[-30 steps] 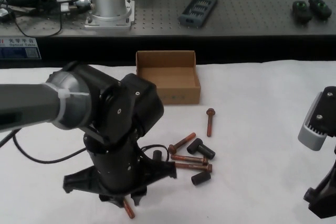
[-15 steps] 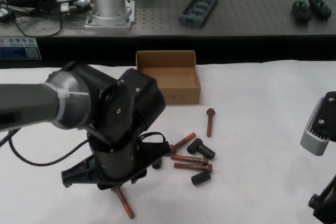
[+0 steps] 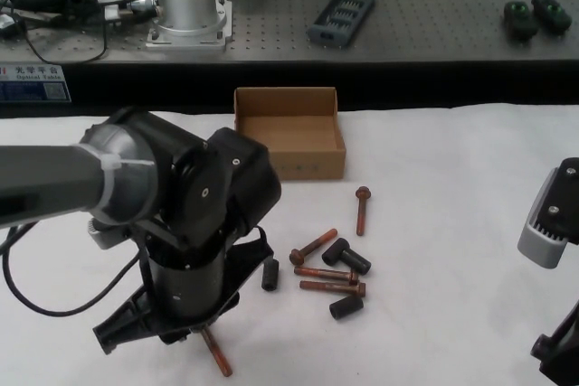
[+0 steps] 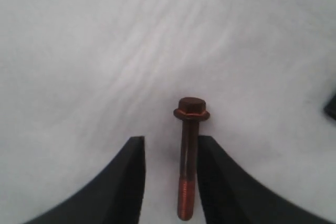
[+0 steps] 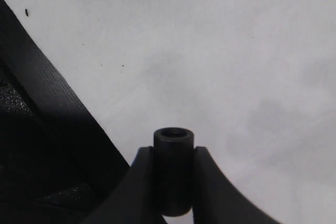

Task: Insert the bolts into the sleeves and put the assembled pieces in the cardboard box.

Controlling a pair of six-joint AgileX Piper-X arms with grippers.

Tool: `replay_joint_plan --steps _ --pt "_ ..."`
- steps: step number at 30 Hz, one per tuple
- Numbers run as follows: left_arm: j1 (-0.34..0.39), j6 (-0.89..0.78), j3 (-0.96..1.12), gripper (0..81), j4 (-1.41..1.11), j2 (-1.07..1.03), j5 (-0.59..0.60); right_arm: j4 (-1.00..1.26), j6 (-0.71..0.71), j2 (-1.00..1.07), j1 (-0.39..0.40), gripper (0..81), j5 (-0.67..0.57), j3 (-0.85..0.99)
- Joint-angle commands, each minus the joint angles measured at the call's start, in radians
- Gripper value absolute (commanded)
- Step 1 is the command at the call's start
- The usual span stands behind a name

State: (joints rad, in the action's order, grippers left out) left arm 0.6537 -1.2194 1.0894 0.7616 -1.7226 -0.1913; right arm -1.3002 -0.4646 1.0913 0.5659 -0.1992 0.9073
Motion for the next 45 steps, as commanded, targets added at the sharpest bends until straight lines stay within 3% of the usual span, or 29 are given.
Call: replay_joint_plan --steps 1,24,26,30,31,37,45 --pt "-0.002 -0.017 0.002 25.8 0.001 -0.024 0.003 -0.009 0.001 -0.009 -0.007 2.8 -0.012 0.003" --pt "-0.002 -0.068 0.002 25.4 -0.082 -0.117 0.02 -0.001 0.001 -0.009 -0.007 2.8 -0.012 0.003" --pt "-0.002 -0.068 0.002 21.7 -0.082 -0.117 0.02 -0.001 0.001 -0.009 -0.007 2.8 -0.012 0.003" --pt "-0.002 -0.05 0.002 4.6 -0.082 -0.117 0.024 -0.001 0.001 -0.009 -0.007 2.8 -0.012 0.003" --pt "-0.002 -0.037 0.002 0.5 -0.082 -0.117 0.025 -0.001 0.001 -0.009 -0.007 2.8 -0.012 0.003" --pt "-0.002 0.132 0.002 0.3 -0.101 -0.09 0.046 0.011 0.0 -0.009 -0.004 2.8 -0.021 0.003" --pt "-0.037 0.54 0.002 0.3 -0.181 0.079 0.019 0.103 0.056 -0.009 -0.005 2.8 -0.113 0.003"
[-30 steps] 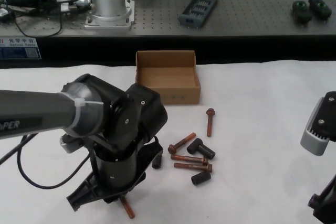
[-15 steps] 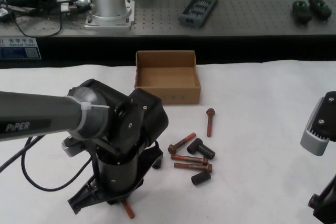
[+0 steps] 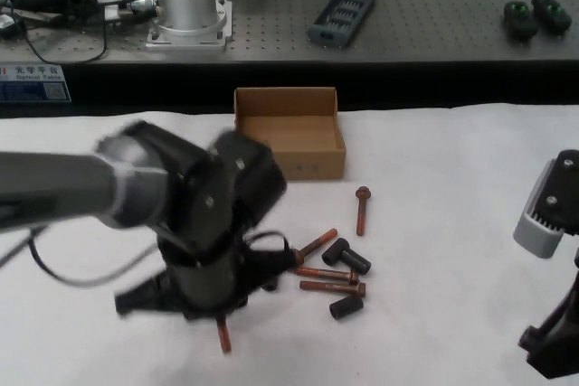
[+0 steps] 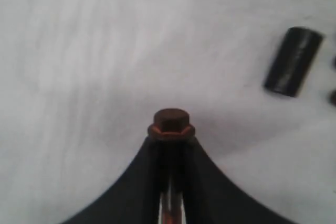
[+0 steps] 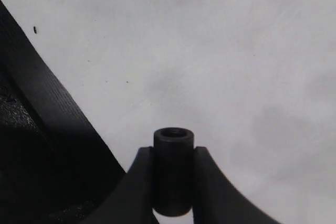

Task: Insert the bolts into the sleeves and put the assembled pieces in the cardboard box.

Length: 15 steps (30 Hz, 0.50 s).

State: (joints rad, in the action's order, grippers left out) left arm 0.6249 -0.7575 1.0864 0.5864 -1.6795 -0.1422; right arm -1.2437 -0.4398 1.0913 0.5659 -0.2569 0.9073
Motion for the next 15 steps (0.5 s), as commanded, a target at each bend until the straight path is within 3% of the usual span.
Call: replay_joint_plan --steps 1,11,15 --pt "-0.02 0.096 0.005 0.3 -0.016 0.063 -0.017 0.075 0.053 -0.009 -0.005 2.8 -0.078 0.003" --pt "-0.149 0.185 0.005 0.6 -0.25 0.27 0.346 0.422 0.267 0.026 -0.005 2.8 -0.274 0.003" --pt "-0.171 0.219 0.005 0.6 -0.388 0.305 0.609 0.555 0.342 0.074 0.034 2.8 -0.321 0.003"
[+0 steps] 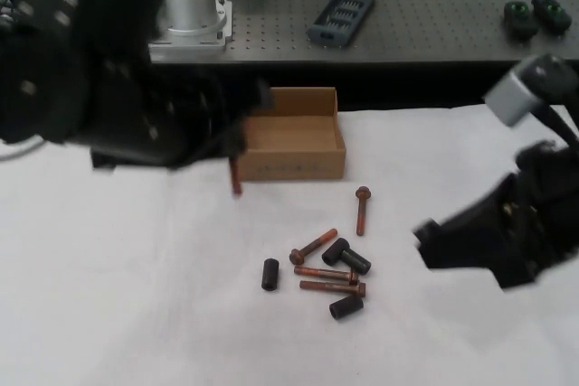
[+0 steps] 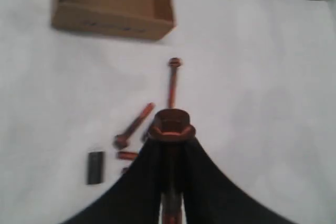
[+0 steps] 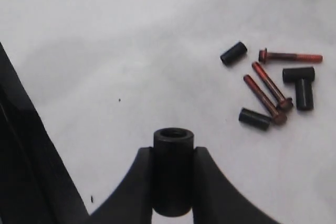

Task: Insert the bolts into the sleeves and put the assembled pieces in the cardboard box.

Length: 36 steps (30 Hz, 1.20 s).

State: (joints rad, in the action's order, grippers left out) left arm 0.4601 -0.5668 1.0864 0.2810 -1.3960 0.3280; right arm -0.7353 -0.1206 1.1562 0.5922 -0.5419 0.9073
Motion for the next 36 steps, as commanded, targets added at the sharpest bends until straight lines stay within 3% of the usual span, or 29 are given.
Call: replay_joint_plan --steps 1,5,16,36 --pt "-0.006 0.028 0.005 0.6 -0.124 0.024 0.19 0.086 0.046 0.026 0.025 2.8 -0.046 0.003" --pt "-0.006 0.0 0.005 0.6 -0.238 0.025 0.307 0.248 0.147 0.091 0.092 2.8 -0.06 0.003" --pt "-0.037 0.013 0.005 0.6 -0.246 0.031 0.314 0.522 0.349 0.13 0.117 2.8 -0.007 0.003" --pt "-0.039 0.019 0.005 0.6 -0.246 0.061 0.314 0.595 0.397 0.132 0.117 2.8 -0.007 0.003"
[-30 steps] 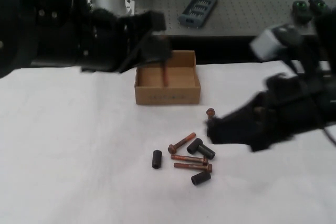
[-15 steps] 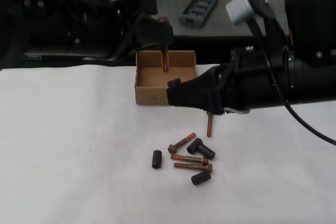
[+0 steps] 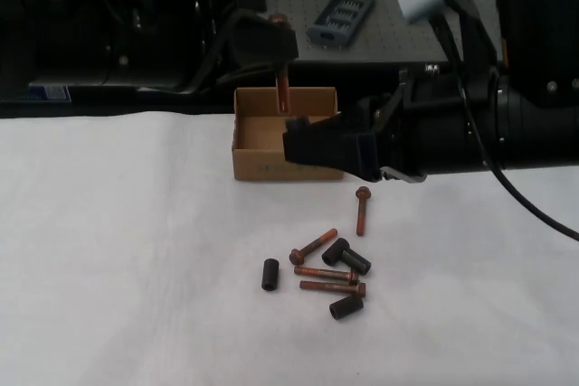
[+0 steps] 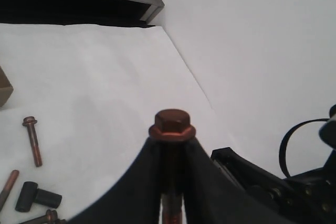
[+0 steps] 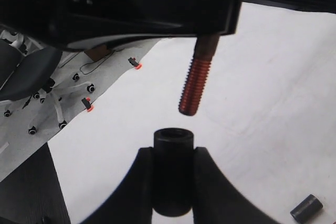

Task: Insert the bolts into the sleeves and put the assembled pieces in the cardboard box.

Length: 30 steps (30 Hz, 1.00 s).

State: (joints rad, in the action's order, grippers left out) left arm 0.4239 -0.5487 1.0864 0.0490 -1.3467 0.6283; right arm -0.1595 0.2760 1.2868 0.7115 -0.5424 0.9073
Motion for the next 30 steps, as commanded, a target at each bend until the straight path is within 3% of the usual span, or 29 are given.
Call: replay_joint_plan --steps 1,30 --pt "-0.002 0.001 0.005 0.6 -0.014 0.012 0.013 0.021 0.0 0.001 -0.002 2.8 -0.006 0.003" --pt "-0.002 0.01 0.005 0.6 -0.028 0.015 0.056 0.016 0.016 0.001 -0.002 2.8 -0.018 0.003"
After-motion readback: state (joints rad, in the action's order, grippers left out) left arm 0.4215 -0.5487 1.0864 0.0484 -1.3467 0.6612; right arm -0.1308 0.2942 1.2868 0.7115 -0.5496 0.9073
